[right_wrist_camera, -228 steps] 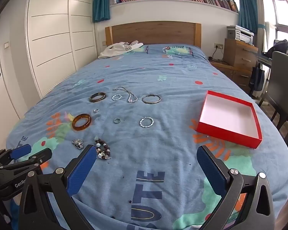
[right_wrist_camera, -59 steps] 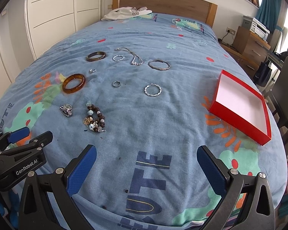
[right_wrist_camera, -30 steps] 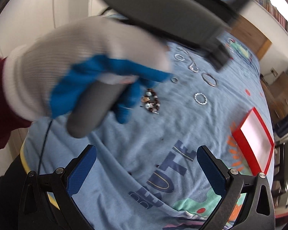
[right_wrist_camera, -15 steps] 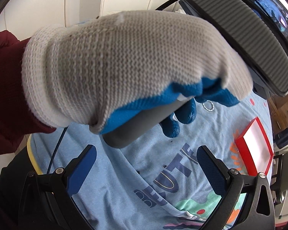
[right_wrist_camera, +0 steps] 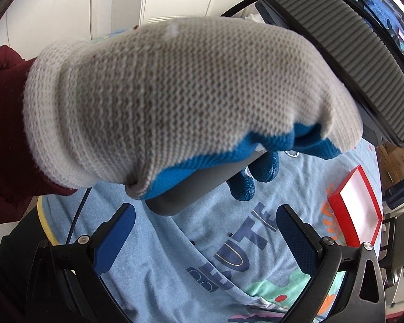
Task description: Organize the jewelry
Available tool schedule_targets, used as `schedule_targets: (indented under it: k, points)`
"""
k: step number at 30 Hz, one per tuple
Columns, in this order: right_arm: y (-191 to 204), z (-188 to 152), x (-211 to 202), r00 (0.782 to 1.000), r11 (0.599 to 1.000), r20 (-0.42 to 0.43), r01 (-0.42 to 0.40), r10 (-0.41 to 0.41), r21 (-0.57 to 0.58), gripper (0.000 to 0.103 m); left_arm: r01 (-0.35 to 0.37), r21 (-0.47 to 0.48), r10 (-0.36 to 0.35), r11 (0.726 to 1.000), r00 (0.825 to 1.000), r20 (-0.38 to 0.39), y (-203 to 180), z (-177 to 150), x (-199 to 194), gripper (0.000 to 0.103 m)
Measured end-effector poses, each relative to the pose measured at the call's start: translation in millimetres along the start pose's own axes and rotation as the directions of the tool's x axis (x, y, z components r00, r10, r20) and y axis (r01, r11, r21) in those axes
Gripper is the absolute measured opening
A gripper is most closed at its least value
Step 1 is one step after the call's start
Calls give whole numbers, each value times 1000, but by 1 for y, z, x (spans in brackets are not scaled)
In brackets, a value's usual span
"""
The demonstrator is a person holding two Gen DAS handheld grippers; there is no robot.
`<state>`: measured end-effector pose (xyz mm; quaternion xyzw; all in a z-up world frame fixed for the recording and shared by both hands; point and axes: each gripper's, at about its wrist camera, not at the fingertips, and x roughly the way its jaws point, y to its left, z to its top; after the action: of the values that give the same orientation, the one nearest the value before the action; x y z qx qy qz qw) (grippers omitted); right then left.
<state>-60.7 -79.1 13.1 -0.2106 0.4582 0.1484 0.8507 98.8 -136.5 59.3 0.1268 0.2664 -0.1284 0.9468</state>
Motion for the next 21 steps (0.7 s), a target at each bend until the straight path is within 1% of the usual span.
schedule_targets:
  k: [7,13,18,21]
  points:
    - [-2,0,1,1000,1000,0,0,0,1,102,-12,-12,12,1000,1000,-10,3,-3,1,63]
    - [-2,0,0,1000,1000,0,0,0,0,102,-29,-24,29,999,999,-20,13,-7,3,63]
    - [-4,-1,1,1000,1000,4,0,0,6,102,-58,-45,56,997,998,-42,29,-15,2,63]
    - [-11,-3,2,1000,1000,12,0,0,26,102,-88,-73,83,993,994,-69,46,-25,-2,63]
